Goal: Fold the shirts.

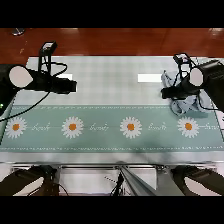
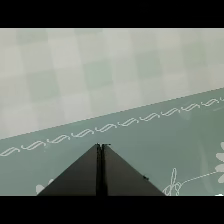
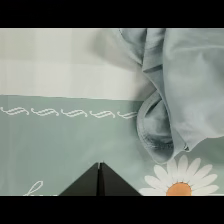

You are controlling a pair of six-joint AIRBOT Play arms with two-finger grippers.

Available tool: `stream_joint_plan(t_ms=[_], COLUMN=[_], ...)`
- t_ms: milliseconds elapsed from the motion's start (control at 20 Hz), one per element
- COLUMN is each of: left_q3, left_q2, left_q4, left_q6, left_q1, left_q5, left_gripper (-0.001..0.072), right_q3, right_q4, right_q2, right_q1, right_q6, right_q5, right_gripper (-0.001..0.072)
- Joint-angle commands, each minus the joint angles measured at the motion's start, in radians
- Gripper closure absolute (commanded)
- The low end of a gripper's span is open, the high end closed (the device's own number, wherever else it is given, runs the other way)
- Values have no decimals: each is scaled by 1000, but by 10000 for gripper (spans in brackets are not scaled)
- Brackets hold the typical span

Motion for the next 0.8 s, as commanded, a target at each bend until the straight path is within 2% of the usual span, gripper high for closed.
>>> stream_joint_plan(t_ms=[0, 600, 750], left_q3=[0, 0, 0], left_q2=[-1, -1, -1], left_q4=[0, 0, 0], left_q6=[0, 0, 0], left_q1=[1, 1, 1], left_q5=[0, 0, 0], left_gripper=[690, 690, 690], right_q3=[0, 0, 0], right_q4=[0, 0, -26], right_q2=[0, 0, 0], right_q1=[0, 0, 0], right_q6=[0, 0, 1], right_q5=[0, -3, -119], right_gripper=[677, 677, 676])
